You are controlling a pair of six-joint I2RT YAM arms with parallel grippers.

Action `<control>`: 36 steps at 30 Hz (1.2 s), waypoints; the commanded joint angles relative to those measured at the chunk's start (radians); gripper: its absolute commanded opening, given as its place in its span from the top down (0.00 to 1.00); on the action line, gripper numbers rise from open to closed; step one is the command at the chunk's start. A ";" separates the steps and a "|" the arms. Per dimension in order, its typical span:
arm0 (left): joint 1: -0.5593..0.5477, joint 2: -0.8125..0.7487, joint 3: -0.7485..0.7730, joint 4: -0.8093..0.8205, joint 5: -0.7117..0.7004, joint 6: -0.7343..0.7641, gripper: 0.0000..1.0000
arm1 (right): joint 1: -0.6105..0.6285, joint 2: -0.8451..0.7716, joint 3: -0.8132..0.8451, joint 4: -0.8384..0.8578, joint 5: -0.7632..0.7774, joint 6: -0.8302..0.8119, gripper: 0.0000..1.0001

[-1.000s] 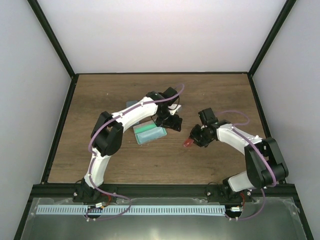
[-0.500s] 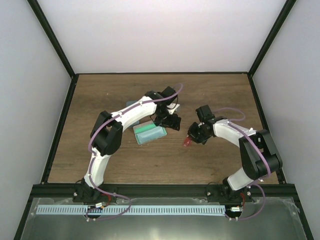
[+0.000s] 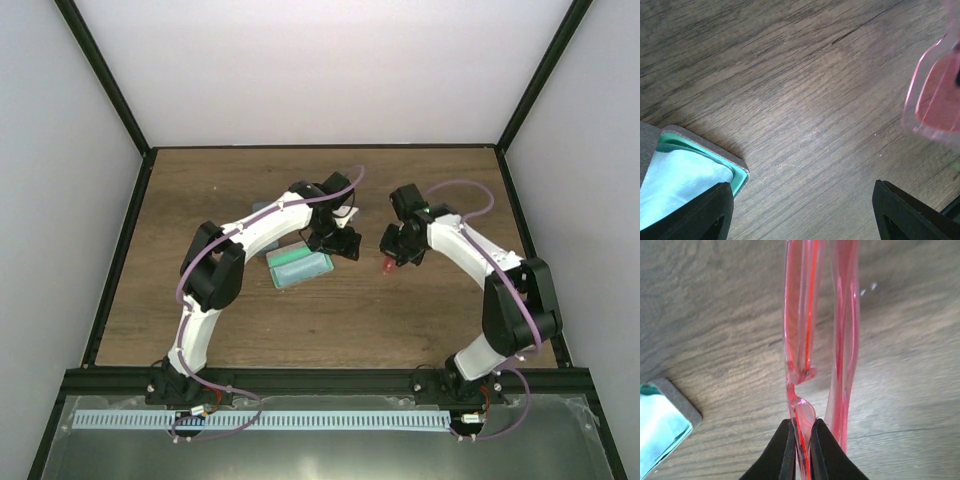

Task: Organize the sunglasses
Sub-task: Adjust the sunglasses at the center of the board.

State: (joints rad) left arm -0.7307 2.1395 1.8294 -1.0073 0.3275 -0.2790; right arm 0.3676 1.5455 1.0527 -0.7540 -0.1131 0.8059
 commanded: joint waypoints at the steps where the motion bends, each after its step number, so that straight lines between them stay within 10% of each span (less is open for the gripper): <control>1: 0.008 -0.039 -0.004 0.008 0.016 0.019 0.22 | 0.008 0.085 0.144 -0.223 0.216 -0.136 0.99; 14: 0.014 -0.045 -0.020 0.006 -0.001 0.020 0.22 | 0.058 0.407 0.295 -0.505 0.762 -0.124 0.99; 29: 0.015 -0.054 -0.052 0.013 -0.021 0.024 0.22 | 0.202 0.461 0.297 -0.402 0.573 -0.154 0.59; 36: 0.017 -0.052 -0.043 0.013 -0.023 0.025 0.22 | 0.201 0.289 0.287 -0.339 0.492 -0.166 0.56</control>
State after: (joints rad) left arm -0.7048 2.1174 1.7817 -1.0061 0.2935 -0.2745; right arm 0.5564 1.9709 1.3251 -1.1667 0.4362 0.6426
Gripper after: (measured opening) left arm 0.780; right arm 0.436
